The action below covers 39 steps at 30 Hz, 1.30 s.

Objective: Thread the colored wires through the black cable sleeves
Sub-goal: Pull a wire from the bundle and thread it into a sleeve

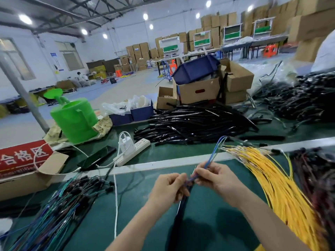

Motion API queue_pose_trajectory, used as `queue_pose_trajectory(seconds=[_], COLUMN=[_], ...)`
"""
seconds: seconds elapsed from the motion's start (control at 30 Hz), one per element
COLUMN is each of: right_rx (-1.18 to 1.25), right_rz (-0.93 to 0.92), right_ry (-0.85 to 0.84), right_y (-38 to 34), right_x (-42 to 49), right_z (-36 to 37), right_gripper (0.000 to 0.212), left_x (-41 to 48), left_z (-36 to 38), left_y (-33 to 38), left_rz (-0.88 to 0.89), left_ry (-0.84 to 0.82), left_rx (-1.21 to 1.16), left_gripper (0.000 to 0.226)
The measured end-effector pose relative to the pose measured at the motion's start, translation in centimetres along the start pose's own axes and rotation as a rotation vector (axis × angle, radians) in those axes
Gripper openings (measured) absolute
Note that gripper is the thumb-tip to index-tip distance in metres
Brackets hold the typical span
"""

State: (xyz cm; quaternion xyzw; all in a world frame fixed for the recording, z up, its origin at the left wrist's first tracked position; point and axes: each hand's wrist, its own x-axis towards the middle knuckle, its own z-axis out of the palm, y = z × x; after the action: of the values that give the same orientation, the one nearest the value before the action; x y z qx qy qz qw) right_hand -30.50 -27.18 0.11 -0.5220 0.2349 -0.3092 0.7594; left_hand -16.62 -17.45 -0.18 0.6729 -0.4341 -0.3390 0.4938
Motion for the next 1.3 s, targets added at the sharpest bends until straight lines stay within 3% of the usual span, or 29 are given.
queue_pose_trajectory(seconds=[0.07,0.1,0.17,0.23,0.37,0.53,0.7,0.83,1.2,1.3], right_rx=[-0.071,-0.084,-0.108,-0.158,-0.248,-0.216,-0.009,0.079,0.170,0.147], right_rz=[0.012,0.019,0.019,-0.004,-0.043,-0.072,-0.071,-0.102,-0.124,-0.110], right_ry=[0.126,0.183,0.254,0.275,0.275,0.260,0.201,0.153,0.246,0.239], right_y=[1.4,2.1,3.2,3.8,3.8,3.7,4.0,3.6,4.8,4.8], right_x=[-0.3,-0.6,-1.0,-1.2,-1.8,-1.5,-1.6,-1.0,-1.0,-1.2], right_z=[-1.0,-1.5,-2.0,-2.2,-2.4,-2.1,-1.4,-1.7,-4.0,-3.9], right_gripper=[0.004,0.005,0.006,0.005,0.010,0.007,0.019,0.025,0.018,0.015], left_x=[1.1,1.7,2.9,3.9,3.4,0.7,-1.8,-0.6,-1.4,-1.6], left_z=[0.5,1.0,2.2,3.5,4.4,3.1,3.6,2.7,3.6,3.7], left_y=[-1.5,-1.9,-2.8,-3.1,-3.3,-2.6,-3.8,-3.8,-5.5,-5.4], left_rz=[0.039,0.054,0.063,0.045,0.044,0.218,0.514,0.631,0.583,0.516], left_ry=[0.237,0.268,0.195,0.161,0.146,0.352,0.450,0.442,0.417,0.415], left_rx=[0.162,0.308,0.594,0.825,0.937,1.083,1.008,0.895,0.850,0.880], left_gripper=[0.014,0.015,0.047,0.059,0.028,0.025,0.031,0.039,0.036,0.025])
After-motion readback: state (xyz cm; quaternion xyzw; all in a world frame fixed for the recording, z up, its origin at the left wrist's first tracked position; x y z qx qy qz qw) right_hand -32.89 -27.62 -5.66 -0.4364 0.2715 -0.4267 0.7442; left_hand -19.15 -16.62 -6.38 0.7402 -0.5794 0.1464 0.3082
